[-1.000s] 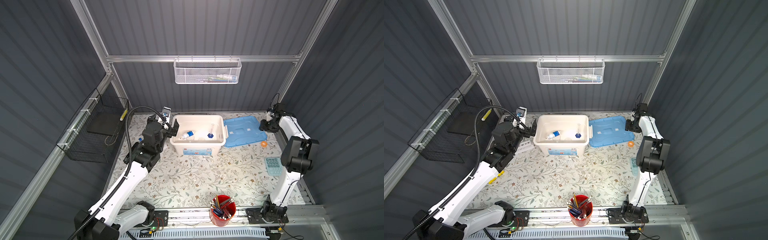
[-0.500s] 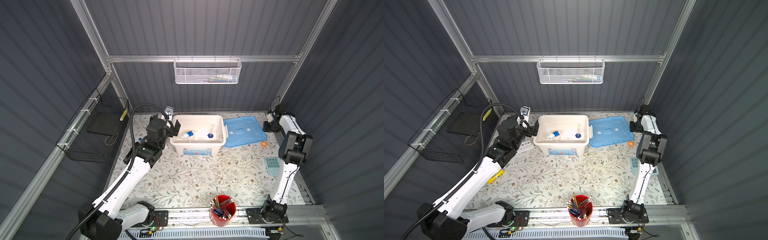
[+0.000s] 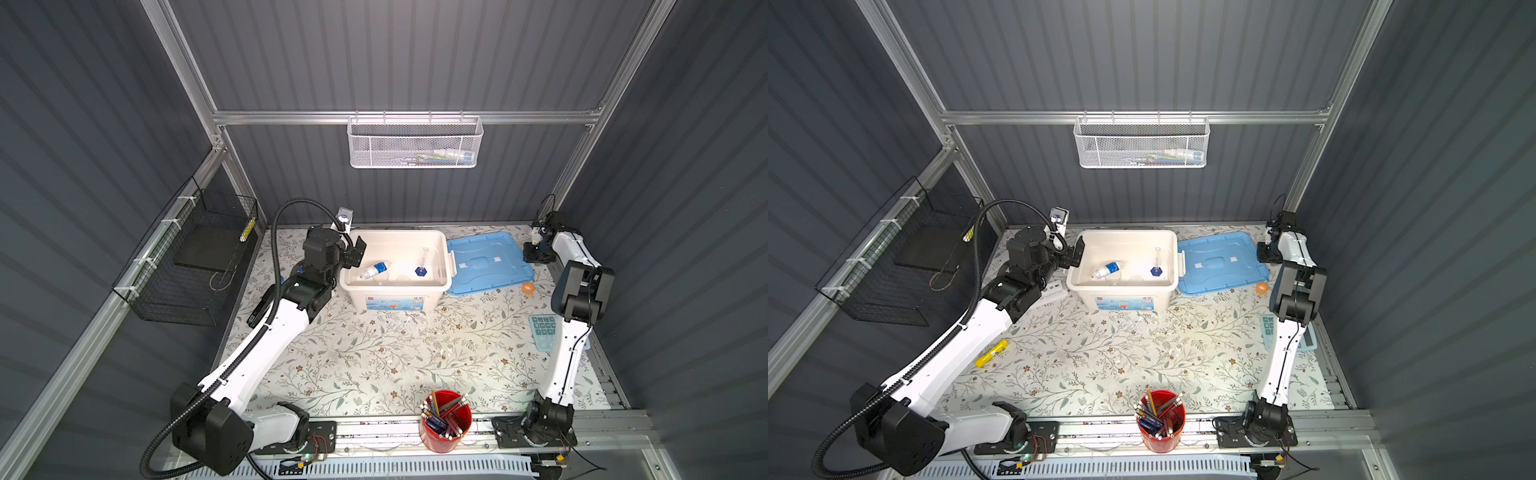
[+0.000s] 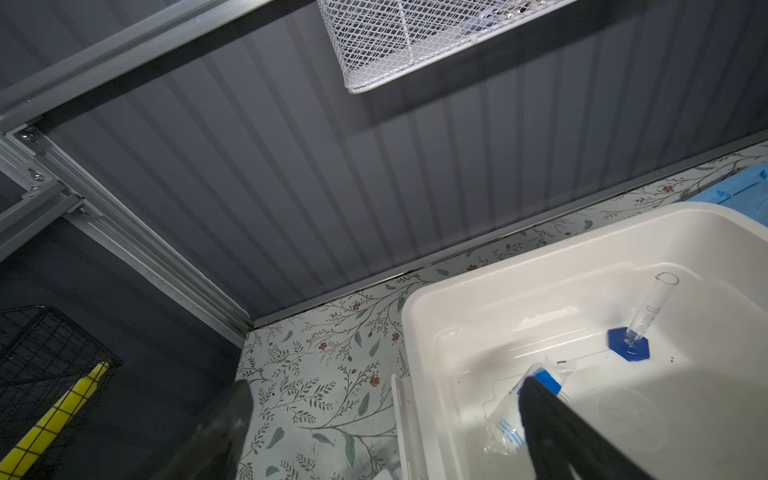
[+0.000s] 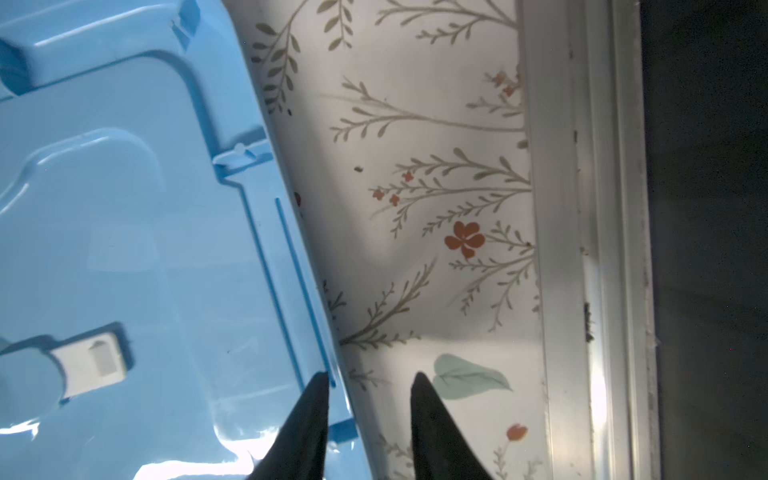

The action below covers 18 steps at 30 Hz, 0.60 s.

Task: Organize the chemistry lab equipment
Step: 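Raise the left gripper while the right gripper moves to the blue lid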

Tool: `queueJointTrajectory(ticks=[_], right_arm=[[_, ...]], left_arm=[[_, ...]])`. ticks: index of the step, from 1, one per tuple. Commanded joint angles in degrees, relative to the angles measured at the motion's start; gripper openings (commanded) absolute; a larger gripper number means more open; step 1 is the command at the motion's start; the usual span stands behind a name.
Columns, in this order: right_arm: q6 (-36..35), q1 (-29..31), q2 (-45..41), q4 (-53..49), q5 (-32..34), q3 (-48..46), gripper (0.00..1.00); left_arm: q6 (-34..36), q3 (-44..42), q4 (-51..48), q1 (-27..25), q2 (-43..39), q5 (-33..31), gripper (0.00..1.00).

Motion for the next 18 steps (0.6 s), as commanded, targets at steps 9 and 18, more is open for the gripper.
queueJointTrajectory(ticks=[9, 18], right_arm=[[-0.3, 0.2, 3.6, -0.6, -0.7, 2.8, 0.25], [-4.2, 0.7, 6.3, -4.5, -0.3, 5.1, 0.14]], left_arm=[[-1.3, 3.6, -1.5, 0.3, 2.9, 0.7, 1.0], [-1.3, 3.8, -2.0, 0.3, 3.2, 0.7, 1.0]])
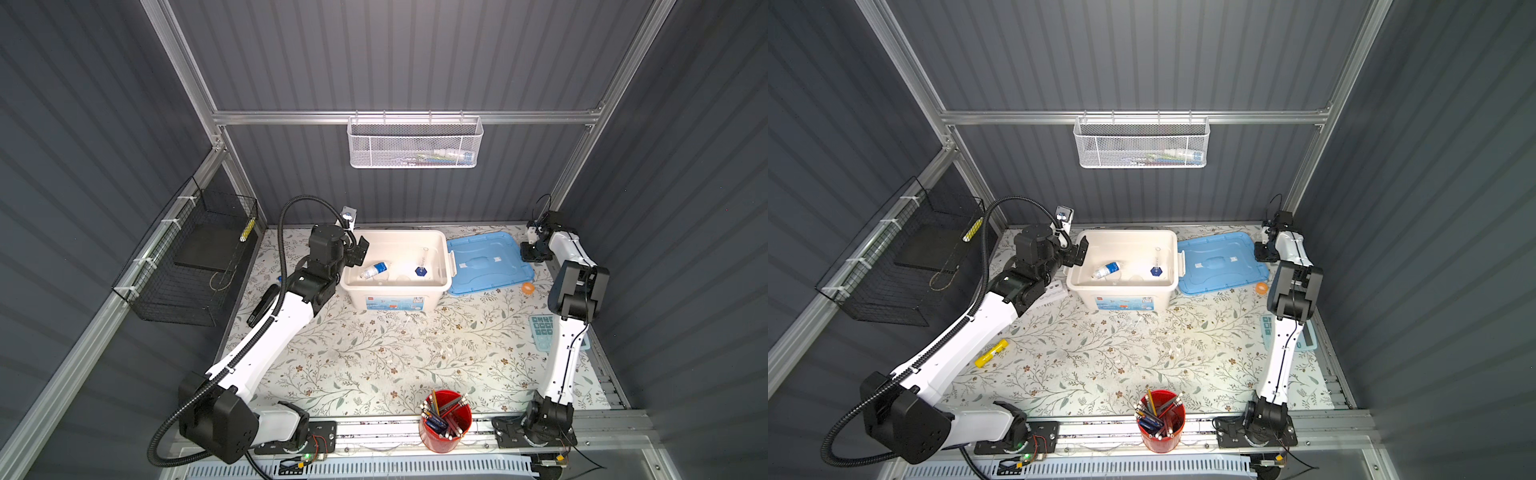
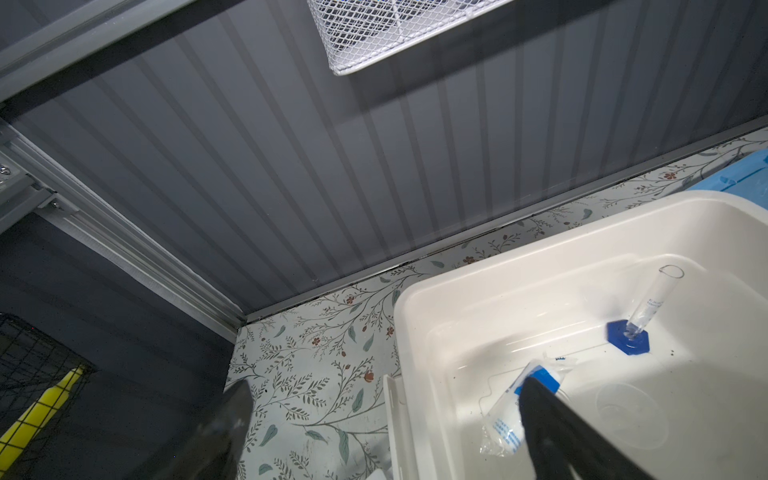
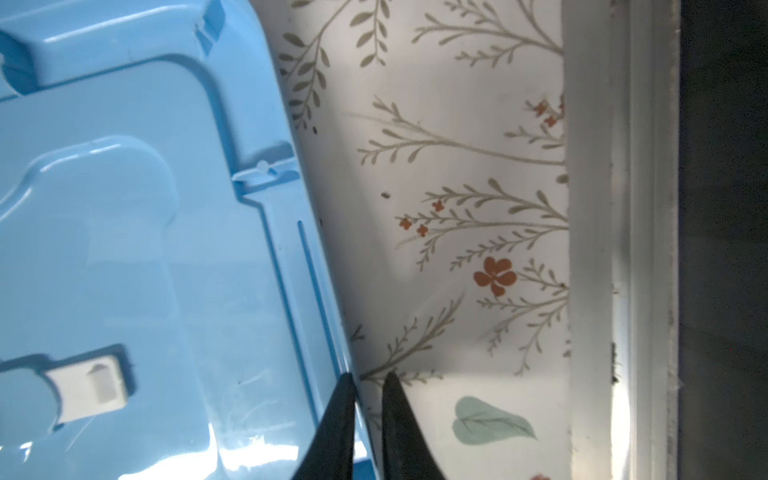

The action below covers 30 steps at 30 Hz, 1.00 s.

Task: Organize the chemistry lab equipment
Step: 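Raise the left gripper while the right gripper moves to the blue lid, then grasp the blue lid's edge with the right gripper and lift it upright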

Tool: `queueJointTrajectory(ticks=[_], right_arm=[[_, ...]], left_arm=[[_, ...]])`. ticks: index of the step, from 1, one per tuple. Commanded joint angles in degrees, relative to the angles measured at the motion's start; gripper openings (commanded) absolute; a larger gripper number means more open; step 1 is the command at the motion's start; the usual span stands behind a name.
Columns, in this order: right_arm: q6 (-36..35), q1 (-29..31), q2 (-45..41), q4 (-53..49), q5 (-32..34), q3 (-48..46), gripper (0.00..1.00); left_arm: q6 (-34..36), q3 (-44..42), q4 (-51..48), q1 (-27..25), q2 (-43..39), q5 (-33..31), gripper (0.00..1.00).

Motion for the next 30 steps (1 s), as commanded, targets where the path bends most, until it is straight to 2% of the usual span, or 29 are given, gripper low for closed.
queueJointTrajectory(ticks=[1, 9, 13, 22, 30], right_arm=[[-1.7, 0.1, 3.6, -4.2, -0.1, 2.1, 0.12], [-2.9, 0.0, 2.3, -6.1, -1.1, 2.9, 0.0], [-2.4, -0.4, -1.3, -5.1, -0.3, 0.0, 0.0], [3.5, -0.7, -16.5, -3.6, 2.1, -10.9, 0.0], [9.2, -0.7, -29.8, -6.6, 11.2, -15.1, 0.0]], left_arm=[[-0.7, 2.1, -0.9, 0.4, 0.5, 0.4, 1.0], [-0.7, 1.7, -1.1, 0.3, -0.1, 0.4, 1.0], [-1.0, 0.8, -0.8, 0.3, -1.1, 0.4, 1.0], [-1.6, -3.0, 0.5, 0.3, -4.8, 1.5, 1.0], [-2.7, -6.5, 2.6, 0.3, -6.8, 5.4, 1.0]])
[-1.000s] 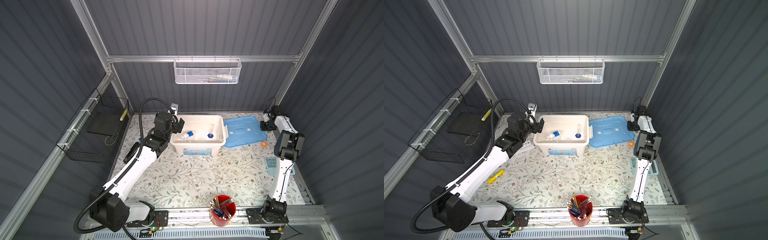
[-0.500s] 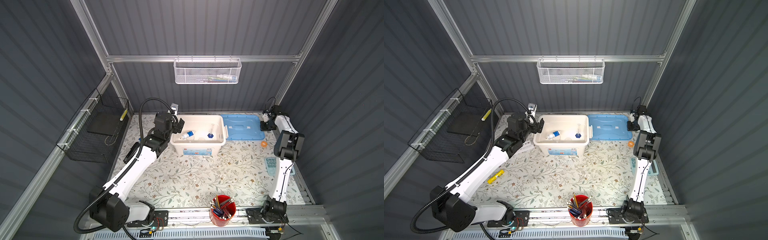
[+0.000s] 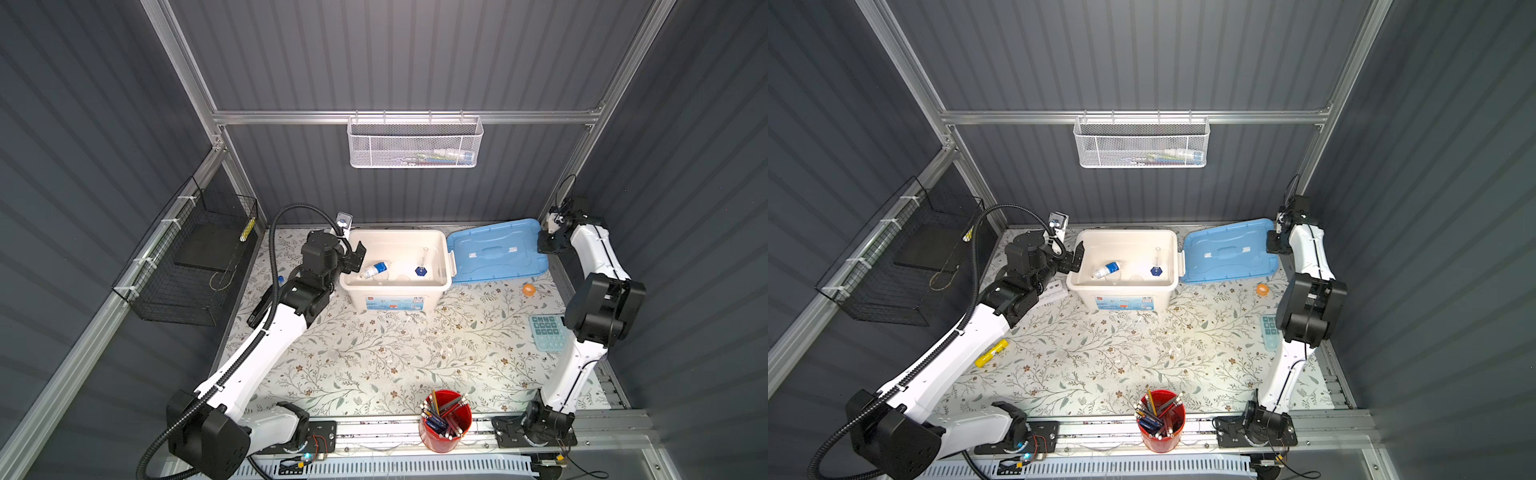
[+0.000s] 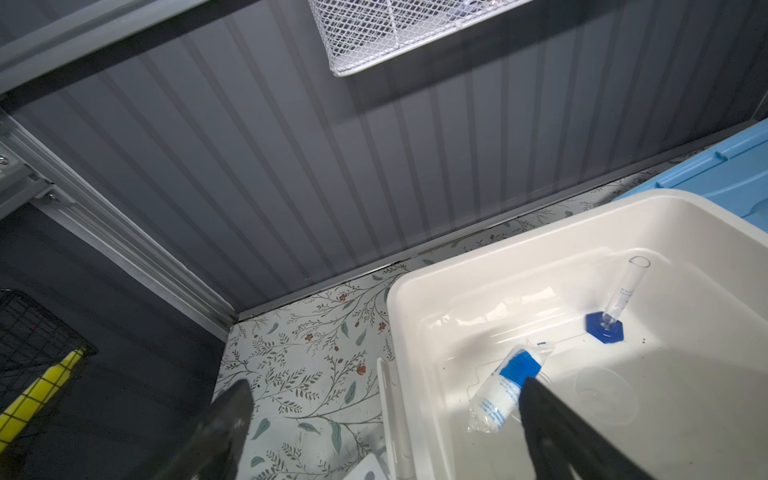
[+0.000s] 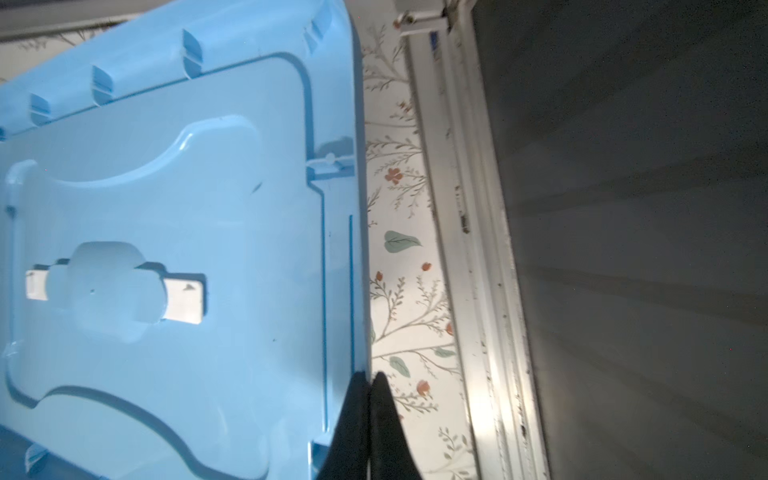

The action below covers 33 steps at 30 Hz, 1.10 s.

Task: Organize the chemistry lab equipment
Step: 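Grasp the blue lid's edge with the right gripper and lift it upright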

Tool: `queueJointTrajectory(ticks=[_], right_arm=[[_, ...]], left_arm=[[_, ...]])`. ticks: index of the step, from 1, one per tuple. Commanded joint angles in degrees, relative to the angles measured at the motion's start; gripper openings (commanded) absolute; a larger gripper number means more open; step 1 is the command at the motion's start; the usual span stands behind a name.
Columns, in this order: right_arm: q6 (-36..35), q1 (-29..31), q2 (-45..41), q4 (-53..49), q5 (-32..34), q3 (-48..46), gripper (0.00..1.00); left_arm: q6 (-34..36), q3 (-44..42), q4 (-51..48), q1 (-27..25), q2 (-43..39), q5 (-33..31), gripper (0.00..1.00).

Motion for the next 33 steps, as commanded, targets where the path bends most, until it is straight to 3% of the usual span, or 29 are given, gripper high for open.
queueJointTrajectory(ticks=[1, 12, 18, 26, 33], right_arm=[[3.7, -0.3, -4.9, -2.4, 6.1, -1.0, 0.0], [7.2, -0.2, -22.1, -3.6, 8.1, -8.7, 0.0], [6.0, 1.3, -26.8, -4.3, 7.5, -9.0, 0.0], [4.5, 4.9, -31.4, -8.2, 11.7, -6.6, 0.0], [3.7, 6.1, -37.0, -11.2, 13.1, -4.0, 0.0]], left_arm=[[-2.0, -1.8, 2.4, 0.4, -1.4, 3.7, 1.0], [-7.1, -2.6, 7.9, -1.5, 4.9, 23.8, 0.98], [-0.7, 1.5, 5.7, -9.1, 10.9, 24.9, 0.99], [0.3, 13.6, 4.2, -9.1, 19.1, 40.9, 1.0], [-8.2, 18.2, 10.6, -6.5, 25.0, 49.5, 0.99]])
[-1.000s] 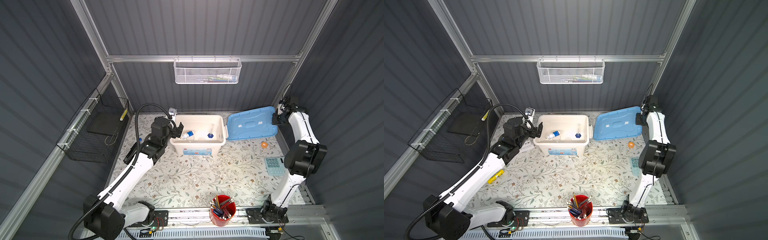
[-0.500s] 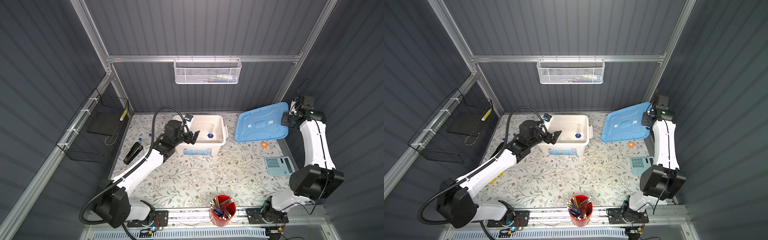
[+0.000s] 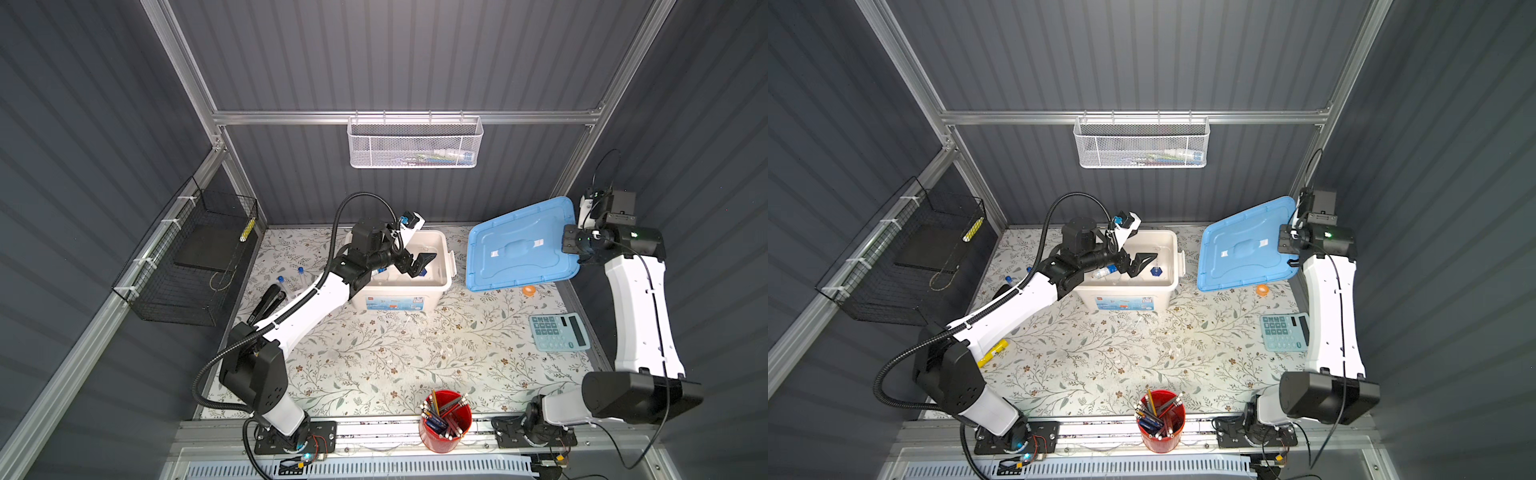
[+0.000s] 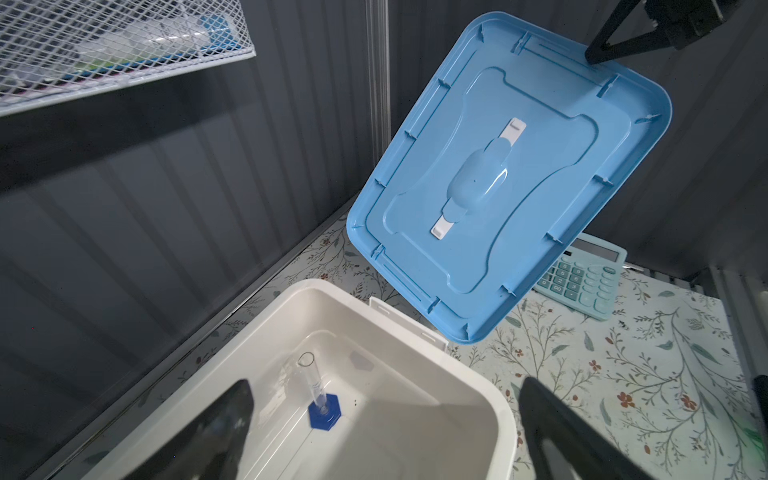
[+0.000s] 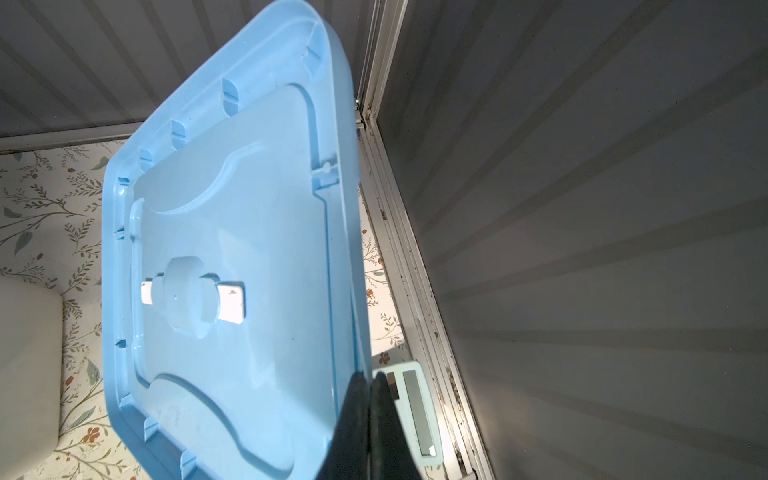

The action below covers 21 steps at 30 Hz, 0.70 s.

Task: Organize the chemistry lab equipment
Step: 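Close the left gripper on the lid's opposite edge while the right gripper holds it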

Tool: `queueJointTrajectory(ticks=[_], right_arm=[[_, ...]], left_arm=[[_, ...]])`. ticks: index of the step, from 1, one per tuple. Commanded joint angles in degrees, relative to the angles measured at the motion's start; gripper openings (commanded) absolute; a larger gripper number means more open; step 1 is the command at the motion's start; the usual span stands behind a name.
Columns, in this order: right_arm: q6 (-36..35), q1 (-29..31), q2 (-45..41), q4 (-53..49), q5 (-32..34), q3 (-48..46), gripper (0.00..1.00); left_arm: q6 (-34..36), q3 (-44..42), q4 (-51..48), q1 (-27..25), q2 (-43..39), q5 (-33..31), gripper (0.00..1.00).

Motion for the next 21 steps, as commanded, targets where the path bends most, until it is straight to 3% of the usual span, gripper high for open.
queueJointTrajectory(ticks=[1, 14, 21], right_arm=[[0.1, 0.3, -3.3, -0.8, 1.6, 3.8, 0.0], [0.6, 2.1, -6.5, -6.1, -2.5, 11.3, 0.0], [0.8, 2.5, -7.0, -7.7, -4.5, 13.6, 0.0]], left_arm=[[-5.4, 3.7, 2.8, 1.5, 3.1, 7.3, 0.99], [-19.8, 8.3, 14.7, 1.6, 15.6, 17.6, 1.0], [-24.0, 13.1, 17.5, 1.6, 22.3, 19.4, 1.0]])
